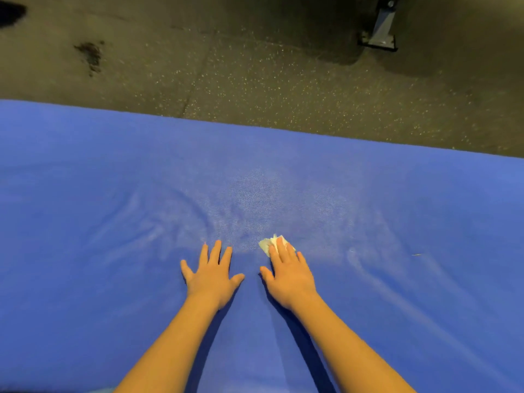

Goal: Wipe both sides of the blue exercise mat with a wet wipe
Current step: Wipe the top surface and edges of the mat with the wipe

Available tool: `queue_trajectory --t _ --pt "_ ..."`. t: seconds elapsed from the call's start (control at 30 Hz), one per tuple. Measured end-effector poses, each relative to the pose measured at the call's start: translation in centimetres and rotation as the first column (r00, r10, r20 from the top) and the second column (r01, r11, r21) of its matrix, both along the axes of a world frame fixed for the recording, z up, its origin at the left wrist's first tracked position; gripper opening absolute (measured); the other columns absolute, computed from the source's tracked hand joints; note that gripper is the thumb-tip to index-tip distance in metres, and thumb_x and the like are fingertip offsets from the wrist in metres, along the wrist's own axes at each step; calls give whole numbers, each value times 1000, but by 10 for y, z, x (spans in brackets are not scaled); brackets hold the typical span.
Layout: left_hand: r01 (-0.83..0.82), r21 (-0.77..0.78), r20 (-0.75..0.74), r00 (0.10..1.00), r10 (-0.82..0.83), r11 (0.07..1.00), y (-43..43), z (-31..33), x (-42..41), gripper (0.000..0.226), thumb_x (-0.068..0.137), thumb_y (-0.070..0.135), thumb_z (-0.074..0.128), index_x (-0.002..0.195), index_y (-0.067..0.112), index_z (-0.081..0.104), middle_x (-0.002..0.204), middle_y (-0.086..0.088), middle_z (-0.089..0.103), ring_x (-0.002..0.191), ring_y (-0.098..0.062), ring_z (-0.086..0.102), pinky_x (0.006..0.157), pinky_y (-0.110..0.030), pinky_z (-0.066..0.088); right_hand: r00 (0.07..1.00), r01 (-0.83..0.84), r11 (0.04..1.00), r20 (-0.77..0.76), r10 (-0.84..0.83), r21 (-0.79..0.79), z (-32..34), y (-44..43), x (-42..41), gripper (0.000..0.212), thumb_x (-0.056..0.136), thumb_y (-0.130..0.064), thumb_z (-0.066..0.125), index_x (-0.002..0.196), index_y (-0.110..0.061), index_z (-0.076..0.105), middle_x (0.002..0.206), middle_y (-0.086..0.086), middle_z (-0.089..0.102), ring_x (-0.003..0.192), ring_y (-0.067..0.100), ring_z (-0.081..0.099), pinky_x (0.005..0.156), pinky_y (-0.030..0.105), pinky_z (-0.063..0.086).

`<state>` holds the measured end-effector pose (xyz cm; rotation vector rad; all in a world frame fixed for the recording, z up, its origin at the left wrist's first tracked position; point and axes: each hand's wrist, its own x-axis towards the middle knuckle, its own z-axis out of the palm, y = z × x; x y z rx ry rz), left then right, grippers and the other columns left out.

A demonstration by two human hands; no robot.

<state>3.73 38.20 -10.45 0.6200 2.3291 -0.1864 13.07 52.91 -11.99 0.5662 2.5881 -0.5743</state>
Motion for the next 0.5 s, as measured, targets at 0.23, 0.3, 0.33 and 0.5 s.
queue_trajectory --t 0.23,0.3,0.33,0.5 --pt "-11 102 -115 993 22 995 -12 -10 16 67 99 61 18 155 30 -3 162 7 -14 149 -19 -15 115 -59 -3 981 162 978 87 -174 130 -2 9 4 60 101 -44 24 152 -20 4 160 2 -5 146 19 2 119 39 3" --pt "-8 103 -116 993 20 995 -13 -11 14 67 99 60 19 155 30 -2 162 7 -12 149 -19 -14 115 -59 -2 987 136 990 81 -138 30 6 -12 9 63 101 -45 25 152 -18 2 160 3 -6 146 19 0 119 39 1" --pt "-6 103 -122 992 19 995 -13 -11 14 67 99 60 19 155 30 -1 162 7 -11 149 -18 -13 115 -59 -1 995 76 996 64 -73 -42 11 -26 16 64 100 -45 27 152 -18 3 160 2 -5 146 18 -1 118 38 0" --pt "-7 146 -118 993 25 989 -18 -7 17 62 101 55 21 156 29 4 163 7 -6 149 -18 -10 117 -56 -3 987 9 997 164 5 -82 18 -1 29 52 102 -38 20 151 -22 15 160 -2 1 146 14 6 117 42 0"
